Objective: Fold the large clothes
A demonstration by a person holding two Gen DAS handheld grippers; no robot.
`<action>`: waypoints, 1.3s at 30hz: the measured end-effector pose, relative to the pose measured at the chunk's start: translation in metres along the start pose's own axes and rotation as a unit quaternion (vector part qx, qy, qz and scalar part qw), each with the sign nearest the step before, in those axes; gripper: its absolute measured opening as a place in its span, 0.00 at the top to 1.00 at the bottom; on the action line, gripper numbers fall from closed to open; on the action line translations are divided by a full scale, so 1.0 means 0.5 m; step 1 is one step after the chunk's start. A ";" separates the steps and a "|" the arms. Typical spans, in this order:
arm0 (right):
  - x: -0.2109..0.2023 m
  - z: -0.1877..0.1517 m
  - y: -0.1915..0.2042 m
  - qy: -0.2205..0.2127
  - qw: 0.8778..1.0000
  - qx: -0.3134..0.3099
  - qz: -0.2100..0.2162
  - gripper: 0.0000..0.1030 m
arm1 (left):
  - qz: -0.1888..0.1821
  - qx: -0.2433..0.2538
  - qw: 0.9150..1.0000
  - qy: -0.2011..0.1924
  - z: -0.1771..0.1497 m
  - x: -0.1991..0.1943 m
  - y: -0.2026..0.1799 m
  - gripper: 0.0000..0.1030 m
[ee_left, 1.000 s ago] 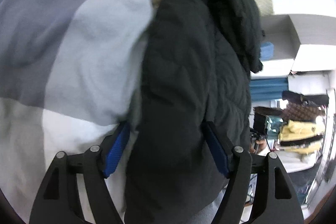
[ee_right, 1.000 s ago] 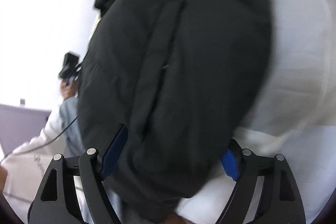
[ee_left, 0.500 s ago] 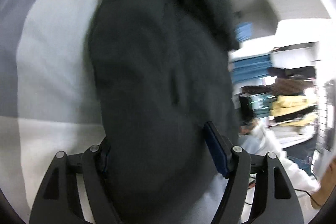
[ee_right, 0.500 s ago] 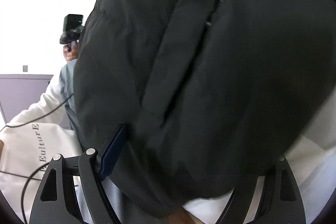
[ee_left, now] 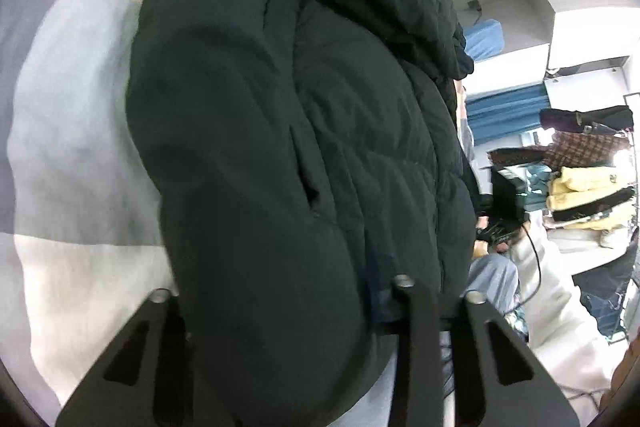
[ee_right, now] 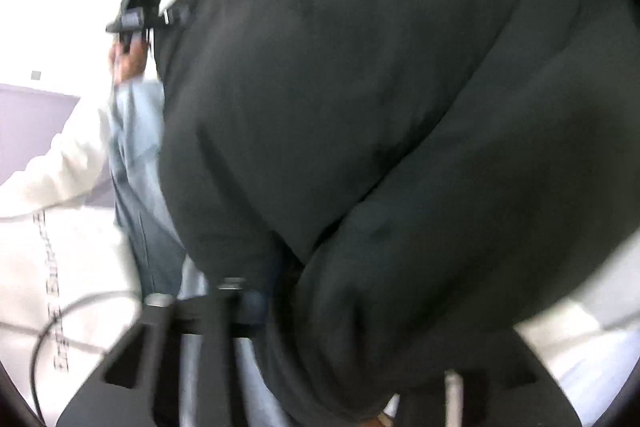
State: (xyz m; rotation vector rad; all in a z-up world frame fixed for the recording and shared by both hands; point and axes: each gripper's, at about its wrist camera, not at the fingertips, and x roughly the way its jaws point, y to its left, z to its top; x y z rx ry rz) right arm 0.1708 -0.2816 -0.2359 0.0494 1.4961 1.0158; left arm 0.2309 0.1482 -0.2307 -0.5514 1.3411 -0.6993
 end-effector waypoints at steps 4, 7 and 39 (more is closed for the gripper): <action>-0.082 0.003 0.052 -0.083 0.996 0.004 -0.043 0.88 | 0.016 -0.025 0.998 -0.056 0.010 -0.036 -0.048 0.84; -0.145 0.006 0.088 -0.136 0.987 0.016 -0.079 0.89 | 0.004 -0.031 0.995 -0.095 0.018 -0.077 -0.103 0.86; -0.443 -0.373 0.345 -0.462 0.880 0.101 -0.041 0.91 | -0.076 -0.052 0.975 -0.203 -0.234 -0.368 -0.323 0.90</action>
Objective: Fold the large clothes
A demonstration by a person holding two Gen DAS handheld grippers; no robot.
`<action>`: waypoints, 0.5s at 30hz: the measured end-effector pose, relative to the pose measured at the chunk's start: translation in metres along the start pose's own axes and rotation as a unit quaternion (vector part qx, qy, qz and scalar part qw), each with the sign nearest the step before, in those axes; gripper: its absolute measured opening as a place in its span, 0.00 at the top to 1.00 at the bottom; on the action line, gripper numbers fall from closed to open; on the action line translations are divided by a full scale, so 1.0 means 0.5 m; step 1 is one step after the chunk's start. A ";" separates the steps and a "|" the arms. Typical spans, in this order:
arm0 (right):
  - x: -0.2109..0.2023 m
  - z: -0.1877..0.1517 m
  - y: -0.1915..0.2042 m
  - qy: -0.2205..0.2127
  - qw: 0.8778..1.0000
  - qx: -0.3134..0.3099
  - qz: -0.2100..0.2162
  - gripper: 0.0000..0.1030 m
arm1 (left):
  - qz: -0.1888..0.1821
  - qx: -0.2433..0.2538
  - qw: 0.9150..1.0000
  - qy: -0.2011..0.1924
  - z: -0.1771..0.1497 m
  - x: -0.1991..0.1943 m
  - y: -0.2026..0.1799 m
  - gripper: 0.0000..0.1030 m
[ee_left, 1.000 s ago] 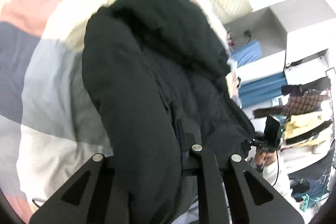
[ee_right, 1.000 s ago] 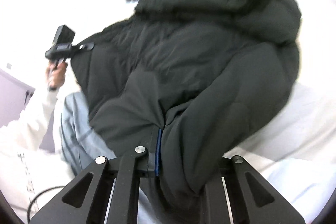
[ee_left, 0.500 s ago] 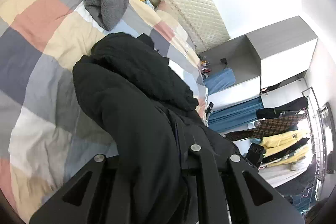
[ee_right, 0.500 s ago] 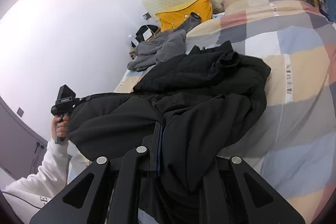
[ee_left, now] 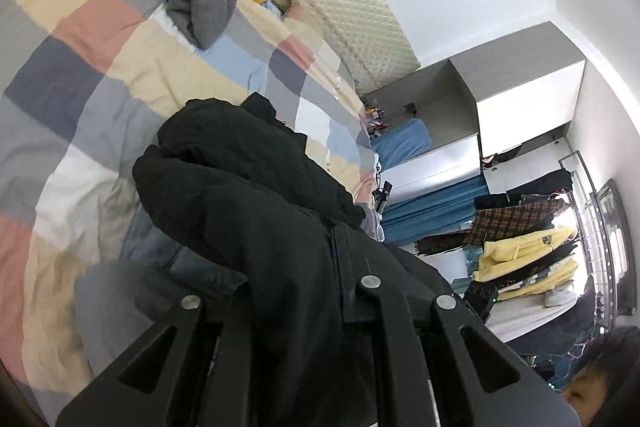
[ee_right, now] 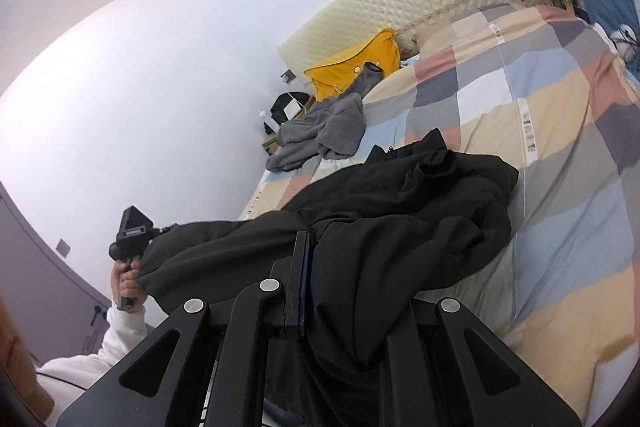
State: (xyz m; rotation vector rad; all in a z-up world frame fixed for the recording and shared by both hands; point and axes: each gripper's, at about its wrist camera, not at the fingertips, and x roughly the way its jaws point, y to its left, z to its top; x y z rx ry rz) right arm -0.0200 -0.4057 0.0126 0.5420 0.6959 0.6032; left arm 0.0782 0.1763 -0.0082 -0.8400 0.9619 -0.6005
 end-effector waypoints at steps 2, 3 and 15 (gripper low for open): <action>-0.005 -0.003 -0.005 -0.003 1.000 0.012 0.000 0.91 | 0.001 -0.002 1.000 0.001 -0.003 0.002 0.003 0.90; -0.008 -0.001 -0.008 -0.005 1.000 0.018 -0.003 0.91 | 0.001 -0.001 1.000 0.001 -0.001 0.005 0.003 0.90; 0.076 0.119 -0.117 -0.059 0.993 0.106 -0.007 0.93 | 0.024 -0.015 1.000 -0.004 0.139 0.078 0.031 0.90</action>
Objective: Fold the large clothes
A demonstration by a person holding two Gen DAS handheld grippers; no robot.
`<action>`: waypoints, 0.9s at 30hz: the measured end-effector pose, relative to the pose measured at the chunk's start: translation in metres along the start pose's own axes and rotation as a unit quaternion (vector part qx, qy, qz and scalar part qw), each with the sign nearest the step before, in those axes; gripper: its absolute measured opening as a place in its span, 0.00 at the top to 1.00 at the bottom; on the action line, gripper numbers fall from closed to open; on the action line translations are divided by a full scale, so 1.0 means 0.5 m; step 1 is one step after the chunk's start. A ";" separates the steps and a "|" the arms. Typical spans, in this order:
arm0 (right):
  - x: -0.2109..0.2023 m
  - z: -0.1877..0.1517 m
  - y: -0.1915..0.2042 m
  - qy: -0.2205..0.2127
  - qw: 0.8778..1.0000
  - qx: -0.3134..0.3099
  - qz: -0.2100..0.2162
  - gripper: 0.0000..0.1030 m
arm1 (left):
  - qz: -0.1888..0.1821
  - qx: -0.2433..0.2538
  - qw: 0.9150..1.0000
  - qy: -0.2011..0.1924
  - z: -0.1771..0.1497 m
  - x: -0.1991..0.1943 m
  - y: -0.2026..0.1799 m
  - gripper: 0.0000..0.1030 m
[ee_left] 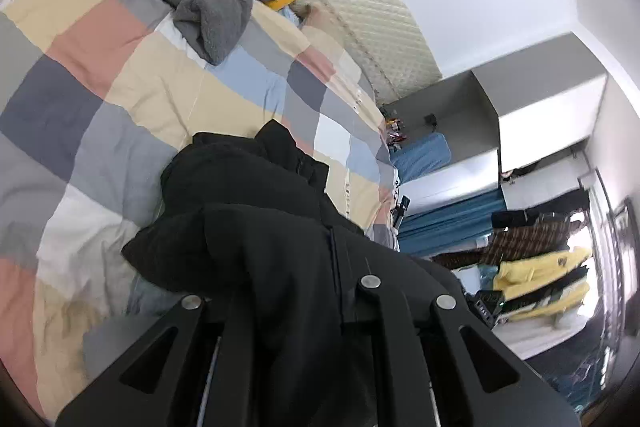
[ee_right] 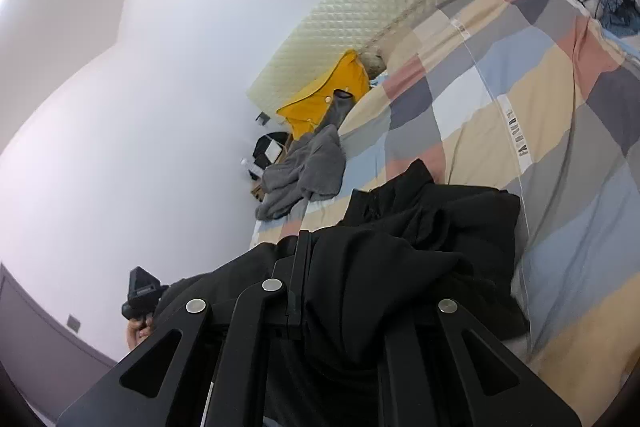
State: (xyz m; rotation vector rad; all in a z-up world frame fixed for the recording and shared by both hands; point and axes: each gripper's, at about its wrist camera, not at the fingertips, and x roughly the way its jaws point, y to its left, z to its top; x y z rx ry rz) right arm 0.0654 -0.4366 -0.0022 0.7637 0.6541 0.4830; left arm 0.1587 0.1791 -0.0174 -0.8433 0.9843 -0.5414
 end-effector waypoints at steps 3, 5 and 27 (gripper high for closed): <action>0.042 0.030 -0.036 -0.003 1.000 0.024 -0.009 0.93 | 0.013 -0.011 1.000 0.001 0.040 0.043 0.005 0.90; 0.062 0.043 -0.058 -0.004 0.999 0.039 -0.015 0.93 | 0.025 -0.028 0.999 0.000 0.063 0.078 0.014 0.89; 0.335 0.107 -0.395 0.047 0.968 0.235 -0.075 0.94 | 0.222 -0.065 0.972 0.032 0.212 0.386 0.093 0.86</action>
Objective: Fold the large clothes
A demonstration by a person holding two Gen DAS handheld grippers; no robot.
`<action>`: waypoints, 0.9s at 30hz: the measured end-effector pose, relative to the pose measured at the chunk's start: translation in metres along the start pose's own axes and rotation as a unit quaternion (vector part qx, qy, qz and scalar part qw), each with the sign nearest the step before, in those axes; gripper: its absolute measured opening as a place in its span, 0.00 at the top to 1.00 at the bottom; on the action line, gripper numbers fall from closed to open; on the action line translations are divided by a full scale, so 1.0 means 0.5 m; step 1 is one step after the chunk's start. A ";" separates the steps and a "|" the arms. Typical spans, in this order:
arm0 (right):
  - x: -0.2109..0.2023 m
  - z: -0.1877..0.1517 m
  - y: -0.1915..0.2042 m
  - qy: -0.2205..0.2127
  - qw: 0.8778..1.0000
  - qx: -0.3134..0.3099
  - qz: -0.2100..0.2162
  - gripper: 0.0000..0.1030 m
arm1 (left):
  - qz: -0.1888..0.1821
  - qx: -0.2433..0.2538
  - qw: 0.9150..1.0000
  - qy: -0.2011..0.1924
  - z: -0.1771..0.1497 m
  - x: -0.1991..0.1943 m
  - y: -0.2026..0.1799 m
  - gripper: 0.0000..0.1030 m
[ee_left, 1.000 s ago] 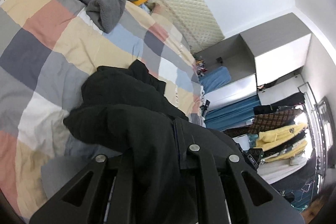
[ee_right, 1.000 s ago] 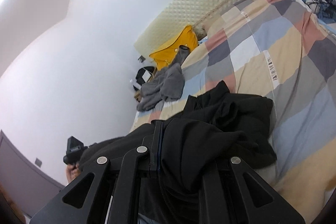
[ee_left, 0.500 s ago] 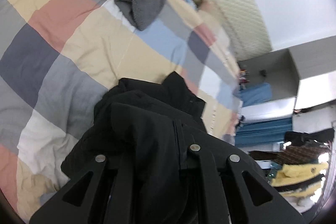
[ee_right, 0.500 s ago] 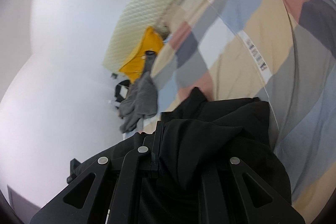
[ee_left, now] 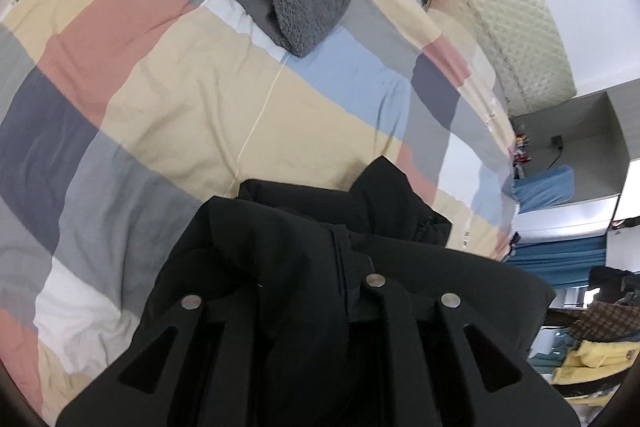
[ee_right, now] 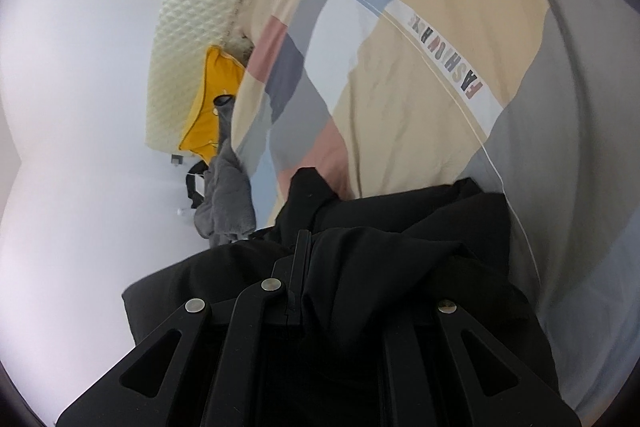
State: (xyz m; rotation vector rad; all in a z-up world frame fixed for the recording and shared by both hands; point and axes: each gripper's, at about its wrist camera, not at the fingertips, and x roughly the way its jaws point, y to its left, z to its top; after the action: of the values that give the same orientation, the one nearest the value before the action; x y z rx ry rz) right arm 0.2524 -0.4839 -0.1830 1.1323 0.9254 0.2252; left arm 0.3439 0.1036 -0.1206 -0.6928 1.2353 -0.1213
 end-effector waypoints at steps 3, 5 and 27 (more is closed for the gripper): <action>0.030 0.019 -0.012 0.007 1.000 0.007 -0.002 0.95 | 0.019 0.013 1.000 0.012 0.021 0.037 -0.009 0.86; 0.049 0.031 -0.020 0.011 1.000 0.010 -0.005 0.95 | 0.034 0.026 0.999 0.019 0.034 0.054 -0.019 0.86; 0.053 0.063 -0.020 0.046 0.998 0.007 0.044 0.73 | -0.051 -0.045 0.996 0.065 0.065 0.082 0.014 0.65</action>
State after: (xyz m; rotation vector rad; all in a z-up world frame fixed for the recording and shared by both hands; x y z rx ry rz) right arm 0.2891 -0.4942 -0.2019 1.1850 0.9605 0.3460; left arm 0.3857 0.1044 -0.1532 -0.8366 1.3359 -0.1989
